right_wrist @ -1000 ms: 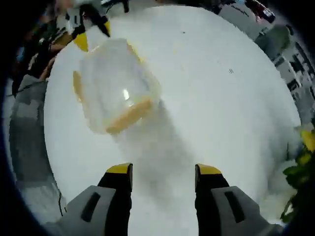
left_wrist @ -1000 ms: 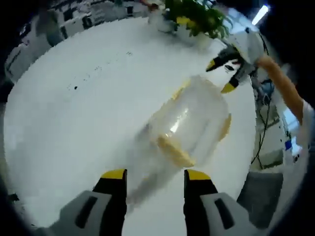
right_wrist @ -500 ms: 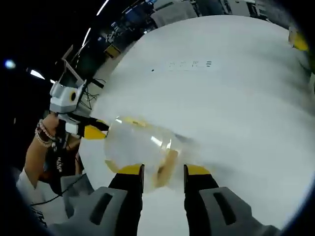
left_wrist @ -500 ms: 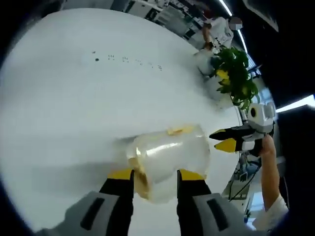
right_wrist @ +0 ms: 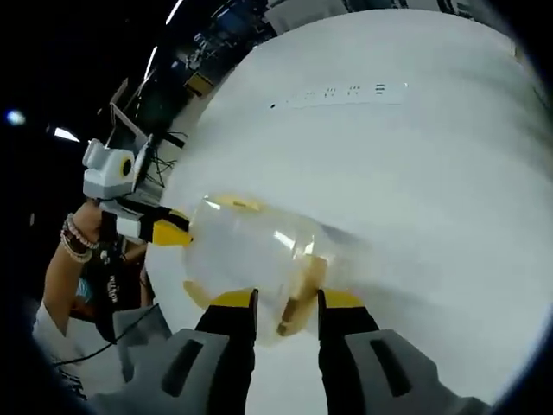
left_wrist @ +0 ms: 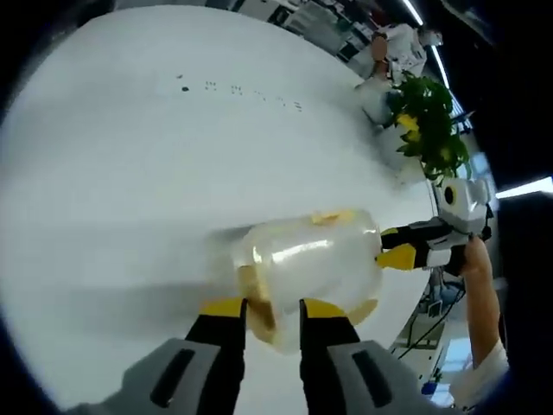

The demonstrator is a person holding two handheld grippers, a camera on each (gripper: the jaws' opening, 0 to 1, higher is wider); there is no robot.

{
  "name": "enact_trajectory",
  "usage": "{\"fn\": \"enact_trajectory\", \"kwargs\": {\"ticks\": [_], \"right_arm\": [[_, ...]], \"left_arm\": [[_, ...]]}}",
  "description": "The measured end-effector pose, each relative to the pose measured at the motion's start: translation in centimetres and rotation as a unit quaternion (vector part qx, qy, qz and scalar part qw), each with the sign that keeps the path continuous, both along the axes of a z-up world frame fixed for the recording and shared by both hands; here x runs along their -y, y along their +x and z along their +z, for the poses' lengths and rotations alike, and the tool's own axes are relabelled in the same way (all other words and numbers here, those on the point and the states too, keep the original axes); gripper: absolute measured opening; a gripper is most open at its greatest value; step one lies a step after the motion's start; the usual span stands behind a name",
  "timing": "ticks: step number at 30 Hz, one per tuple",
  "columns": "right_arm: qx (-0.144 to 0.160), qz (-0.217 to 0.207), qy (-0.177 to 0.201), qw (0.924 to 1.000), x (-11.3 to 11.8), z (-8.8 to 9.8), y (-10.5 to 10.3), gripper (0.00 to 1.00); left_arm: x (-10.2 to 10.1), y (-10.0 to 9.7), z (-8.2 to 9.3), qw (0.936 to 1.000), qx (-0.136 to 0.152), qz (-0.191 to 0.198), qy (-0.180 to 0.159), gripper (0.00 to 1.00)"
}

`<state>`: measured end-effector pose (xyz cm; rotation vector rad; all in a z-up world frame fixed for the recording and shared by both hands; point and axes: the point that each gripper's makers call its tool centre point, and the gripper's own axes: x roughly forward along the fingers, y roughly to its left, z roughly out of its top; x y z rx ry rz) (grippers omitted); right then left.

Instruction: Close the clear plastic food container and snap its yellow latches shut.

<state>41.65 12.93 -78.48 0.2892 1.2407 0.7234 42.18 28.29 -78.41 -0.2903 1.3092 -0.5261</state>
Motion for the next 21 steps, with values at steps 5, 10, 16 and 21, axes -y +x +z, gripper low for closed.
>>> {"fn": "enact_trajectory", "kwargs": {"ticks": [5, 10, 16, 21], "right_arm": [[-0.001, -0.026, 0.021, 0.9995, 0.2, 0.0, 0.4, 0.23], [0.000, -0.022, 0.018, 0.9996, -0.1, 0.1, 0.3, 0.22], [-0.027, -0.052, 0.032, 0.9977, -0.5, -0.4, -0.3, 0.21], [-0.015, -0.027, 0.027, 0.9992, -0.8, -0.6, 0.2, 0.21]], "left_arm": [[0.1, 0.0, -0.1, 0.9996, -0.013, 0.016, -0.017, 0.17], [0.1, 0.0, -0.2, 0.9991, -0.024, 0.025, -0.026, 0.16], [0.6, 0.1, -0.3, 0.9978, -0.035, 0.035, -0.045, 0.15], [0.6, -0.1, -0.2, 0.9975, -0.032, 0.037, -0.052, 0.16]]}}
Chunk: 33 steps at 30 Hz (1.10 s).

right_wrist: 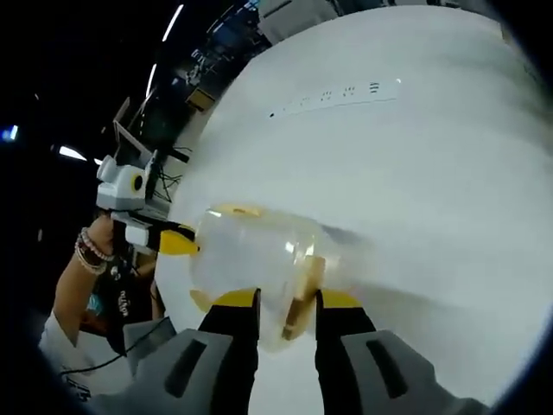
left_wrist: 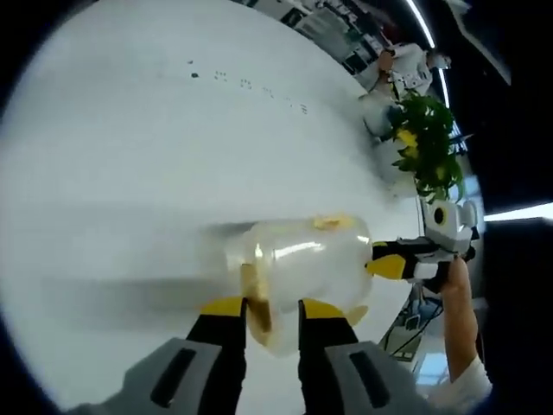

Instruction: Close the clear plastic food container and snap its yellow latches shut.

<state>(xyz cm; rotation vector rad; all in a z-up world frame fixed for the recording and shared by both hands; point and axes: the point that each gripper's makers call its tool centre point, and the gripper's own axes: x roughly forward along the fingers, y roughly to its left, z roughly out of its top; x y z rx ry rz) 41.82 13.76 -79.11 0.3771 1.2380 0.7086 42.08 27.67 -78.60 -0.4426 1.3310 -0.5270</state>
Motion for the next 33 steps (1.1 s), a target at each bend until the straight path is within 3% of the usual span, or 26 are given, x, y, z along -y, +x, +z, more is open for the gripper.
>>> {"fn": "enact_trajectory", "kwargs": {"ticks": [5, 8, 15, 16, 18, 19, 22, 24, 27, 28, 29, 33], "right_arm": [[-0.001, -0.002, 0.004, 1.0000, 0.0, -0.1, 0.1, 0.21], [0.004, 0.004, 0.001, 1.0000, -0.2, 0.1, 0.3, 0.22], [0.023, 0.017, -0.003, 0.9996, 0.0, 0.3, 0.8, 0.23], [0.044, 0.020, -0.004, 0.9988, 0.1, 0.5, 0.9, 0.24], [0.051, 0.009, -0.003, 0.9986, 0.1, 0.6, 0.8, 0.24], [0.053, 0.004, -0.002, 0.9986, 0.2, 0.6, 0.8, 0.24], [0.048, -0.030, 0.004, 0.9984, 0.6, 1.1, 1.5, 0.15], [0.091, -0.030, 0.004, 0.9954, 1.2, 2.3, 2.7, 0.09], [0.130, -0.055, 0.025, 0.9896, 0.9, 4.8, 4.2, 0.00], [0.133, -0.054, 0.033, 0.9891, 0.5, 5.3, 4.2, 0.00], [0.140, -0.044, 0.048, 0.9881, -0.3, 6.0, 4.3, 0.00], [0.157, -0.001, 0.044, 0.9866, -2.7, 6.2, 4.0, 0.00]], "left_arm": [[-0.2, 0.0, -0.2, 0.9999, -0.003, 0.011, -0.013, 0.16], [-0.4, -0.2, -0.3, 0.9984, -0.018, 0.038, -0.037, 0.17], [-0.9, -0.1, -0.3, 0.9988, 0.005, 0.029, -0.040, 0.18], [-1.0, -0.1, -0.3, 0.9985, 0.014, 0.028, -0.044, 0.18], [-1.1, 0.0, -0.2, 0.9968, 0.052, 0.024, -0.055, 0.18], [-1.1, -0.2, -0.1, 0.9946, 0.085, 0.002, -0.059, 0.18], [-1.6, -0.9, 0.0, 0.9958, 0.068, 0.022, -0.057, 0.17], [-2.6, -0.2, 0.4, 0.9936, 0.109, 0.017, -0.025, 0.14], [-3.1, 0.5, 1.8, 0.9854, 0.170, -0.004, 0.001, 0.00], [-3.3, 0.7, 2.3, 0.9816, 0.191, -0.008, 0.005, 0.00], [-3.1, 0.9, 2.5, 0.9811, 0.193, 0.000, 0.006, 0.00], [-0.8, 1.4, 3.9, 0.9741, 0.223, 0.010, -0.037, 0.00]]}}
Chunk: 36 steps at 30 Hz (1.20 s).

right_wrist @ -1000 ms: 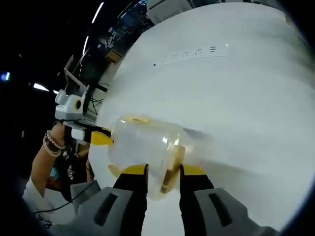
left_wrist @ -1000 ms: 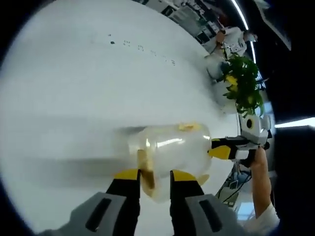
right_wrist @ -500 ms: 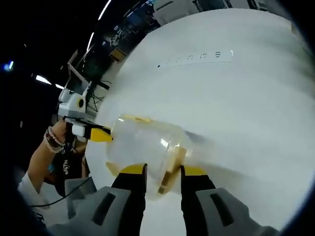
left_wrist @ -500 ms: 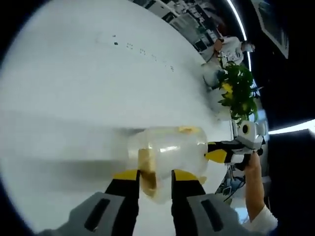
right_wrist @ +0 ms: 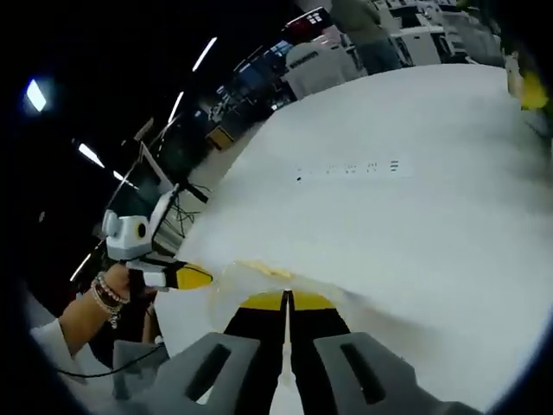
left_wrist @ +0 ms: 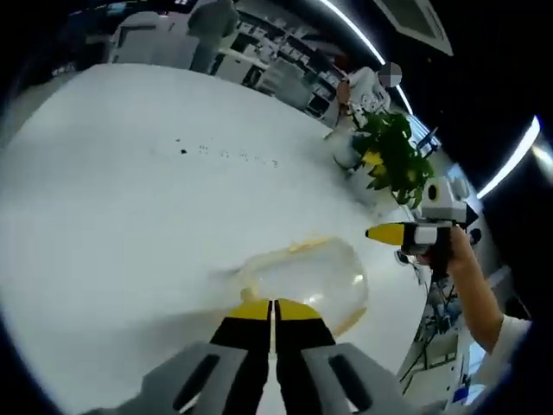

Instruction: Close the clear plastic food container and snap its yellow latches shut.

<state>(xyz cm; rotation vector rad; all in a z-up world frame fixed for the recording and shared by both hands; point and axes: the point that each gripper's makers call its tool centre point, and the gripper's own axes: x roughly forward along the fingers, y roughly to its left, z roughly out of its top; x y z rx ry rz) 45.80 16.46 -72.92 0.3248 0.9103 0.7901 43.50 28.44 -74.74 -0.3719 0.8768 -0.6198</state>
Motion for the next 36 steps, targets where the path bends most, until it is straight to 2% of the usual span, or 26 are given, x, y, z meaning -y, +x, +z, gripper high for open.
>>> {"fn": "enact_trajectory", "kwargs": {"ticks": [3, 8, 11, 12, 13, 14, 15, 17, 21, 26, 30, 32, 33, 36], "right_arm": [[-0.002, 0.044, -0.021, 0.9988, -2.1, -1.0, -1.2, 0.00], [-0.008, 0.071, -0.037, 0.9968, -4.0, -1.9, -1.8, 0.00], [-0.008, 0.076, -0.047, 0.9960, -4.5, -2.5, -1.3, 0.00], [-0.009, 0.077, -0.051, 0.9957, -4.5, -2.8, -1.2, 0.00], [-0.010, 0.077, -0.052, 0.9957, -4.6, -3.0, -0.9, 0.00], [-0.011, 0.076, -0.053, 0.9957, -4.6, -3.1, -0.6, 0.00], [-0.012, 0.075, -0.055, 0.9956, -4.5, -3.3, -0.6, 0.00], [-0.012, 0.069, -0.057, 0.9959, -4.4, -3.4, -0.2, 0.00], [-0.011, 0.054, -0.056, 0.9969, -4.5, -3.4, 0.5, 0.00], [-0.004, 0.043, -0.063, 0.9971, -4.4, -3.5, 1.1, 0.00], [0.011, 0.015, -0.063, 0.9979, -4.0, -3.2, 2.6, 0.00], [-0.003, 0.000, -0.056, 0.9984, -3.7, -3.6, 2.9, 0.00], [-0.009, -0.020, -0.064, 0.9977, -3.0, -4.0, 3.3, 0.00], [-0.016, -0.024, -0.062, 0.9976, -2.7, -4.7, 3.5, 0.00]], "left_arm": [[2.3, -0.4, 0.1, 0.9997, 0.009, -0.018, -0.013, 0.00], [5.1, -1.4, -1.1, 0.9985, 0.000, -0.053, -0.014, 0.00], [6.0, -2.4, -1.8, 0.9977, -0.003, -0.066, -0.016, 0.00], [6.4, -2.9, -2.3, 0.9968, -0.001, -0.079, -0.008, 0.00], [6.6, -3.2, -2.1, 0.9958, 0.009, -0.090, -0.011, 0.00], [7.0, -3.1, -1.8, 0.9965, 0.010, -0.080, -0.023, 0.00], [7.3, -3.6, -1.9, 0.9956, 0.005, -0.091, -0.020, 0.00], [7.5, -4.4, -1.8, 0.9943, 0.005, -0.105, -0.015, 0.00], [7.5, -4.8, -1.8, 0.9936, 0.009, -0.112, -0.011, 0.00], [7.2, -4.9, -1.7, 0.9936, 0.015, -0.111, -0.011, 0.00], [7.2, -4.8, -1.7, 0.9941, 0.015, -0.106, -0.018, 0.00], [7.2, -4.7, -1.7, 0.9941, 0.016, -0.105, -0.020, 0.00], [7.1, -4.7, -1.7, 0.9942, 0.015, -0.105, -0.020, 0.00], [7.2, -4.7, -1.8, 0.9945, 0.013, -0.102, -0.023, 0.00]]}}
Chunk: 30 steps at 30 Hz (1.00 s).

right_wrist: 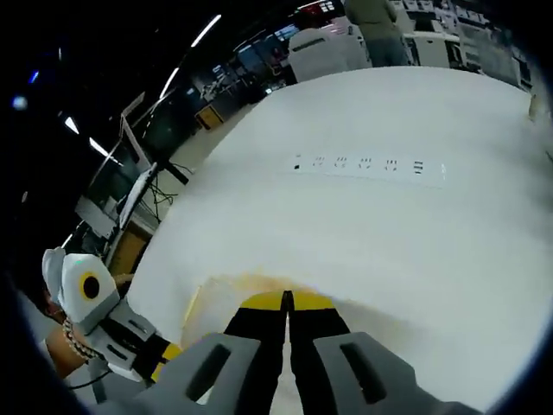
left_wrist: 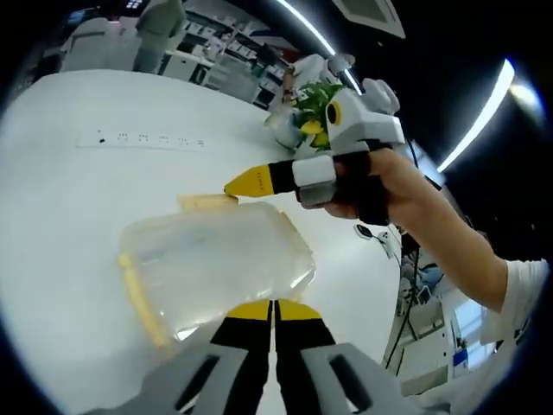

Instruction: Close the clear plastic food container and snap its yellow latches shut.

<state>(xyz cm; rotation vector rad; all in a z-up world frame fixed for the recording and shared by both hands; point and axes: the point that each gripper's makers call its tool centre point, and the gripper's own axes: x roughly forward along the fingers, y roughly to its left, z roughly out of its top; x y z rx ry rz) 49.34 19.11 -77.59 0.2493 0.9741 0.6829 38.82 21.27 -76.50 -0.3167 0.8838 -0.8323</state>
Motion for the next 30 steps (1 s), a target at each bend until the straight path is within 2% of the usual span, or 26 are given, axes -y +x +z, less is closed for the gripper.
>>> {"fn": "enact_trajectory", "kwargs": {"ticks": [2, 7, 9, 10, 11, 13, 15, 16, 17, 18, 19, 20, 21, 22, 23, 24, 25, 26, 27, 28, 29, 30], "right_arm": [[-0.016, -0.010, 0.009, 0.9998, 0.1, -0.4, -0.2, 0.00], [-0.018, -0.010, 0.004, 0.9998, 0.4, -0.5, -0.2, 0.00], [-0.008, -0.003, 0.004, 1.0000, 0.2, 0.0, 0.0, 0.00], [0.006, 0.021, 0.013, 0.9997, -0.4, 0.7, 0.0, 0.00], [0.009, 0.038, 0.016, 0.9991, -0.8, 1.1, -0.2, 0.00], [-0.003, 0.087, 0.013, 0.9961, -1.8, 1.7, -1.0, 0.05], [0.008, 0.167, -0.030, 0.9854, -2.1, 2.0, -1.8, 0.10], [0.013, 0.202, -0.064, 0.9773, -1.9, 1.9, -2.1, 0.11], [0.040, 0.257, -0.119, 0.9581, -1.4, 1.8, -2.1, 0.13], [0.062, 0.295, -0.160, 0.9399, -1.2, 1.7, -2.0, 0.17], [0.084, 0.354, -0.210, 0.9076, -1.0, 1.6, -2.2, 0.22], [0.095, 0.392, -0.232, 0.8852, -1.0, 1.6, -2.5, 0.28], [0.092, 0.432, -0.245, 0.8630, -1.2, 1.4, -2.0, 0.33], [0.091, 0.445, -0.251, 0.8548, -1.2, 1.3, -2.1, 0.35], [0.076, 0.462, -0.248, 0.8479, -1.4, 1.2, -3.2, 0.34], [0.056, 0.490, -0.245, 0.8346, -1.7, 1.2, -4.3, 0.35], [0.044, 0.506, -0.247, 0.8251, -2.0, 1.1, -5.5, 0.37], [0.053, 0.509, -0.252, 0.8212, -2.5, 1.0, -5.3, 0.40], [0.065, 0.505, -0.263, 0.8197, -2.3, 0.9, -5.8, 0.41], [0.069, 0.514, -0.283, 0.8068, -2.3, 0.5, -5.8, 0.40], [0.069, 0.522, -0.289, 0.7995, -2.4, 0.3, -5.5, 0.38], [0.058, 0.542, -0.297, 0.7844, -2.2, -0.1, -6.2, 0.36]], "left_arm": [[0.0, 0.0, 0.0, 1.0000, 0.008, -0.004, 0.002, 0.00], [0.1, 0.0, 0.0, 0.9996, 0.022, -0.013, 0.013, 0.00], [0.2, -0.1, 0.0, 0.9993, 0.029, -0.019, 0.017, 0.00], [0.2, -0.1, 0.0, 0.9989, 0.035, -0.023, 0.019, 0.00], [0.3, -0.1, 0.0, 0.9972, 0.057, -0.042, 0.026, 0.00], [0.4, -0.2, 0.0, 0.9960, 0.066, -0.051, 0.035, 0.00], [0.3, -0.2, 0.0, 0.9914, 0.091, -0.073, 0.059, 0.00], [0.3, -0.3, 0.0, 0.9887, 0.101, -0.082, 0.075, 0.00], [0.4, -0.3, 0.0, 0.9881, 0.102, -0.084, 0.078, 0.00], [0.6, -0.4, 0.1, 0.9845, 0.116, -0.098, 0.088, 0.00], [0.7, -0.5, 0.1, 0.9813, 0.128, -0.109, 0.094, 0.00], [0.9, -0.6, 0.2, 0.9746, 0.149, -0.129, 0.107, 0.00], [1.0, -0.7, 0.2, 0.9708, 0.160, -0.137, 0.116, 0.00], [0.9, -0.7, 0.1, 0.9669, 0.169, -0.138, 0.132, 0.00], [1.0, -0.7, 0.1, 0.9640, 0.175, -0.142, 0.141, 0.00], [1.1, -0.7, 0.1, 0.9588, 0.186, -0.154, 0.150, 0.00], [1.2, -0.8, 0.1, 0.9543, 0.196, -0.164, 0.155, 0.00], [1.2, -0.7, 0.1, 0.9494, 0.206, -0.174, 0.162, 0.00], [1.2, -0.8, 0.0, 0.9486, 0.206, -0.175, 0.165, 0.00], [1.3, -0.8, 0.0, 0.9492, 0.203, -0.175, 0.165, 0.00], [1.2, -0.8, 0.0, 0.9493, 0.201, -0.177, 0.165, 0.00], [1.2, -0.7, 0.0, 0.9493, 0.200, -0.178, 0.165, 0.00]]}}
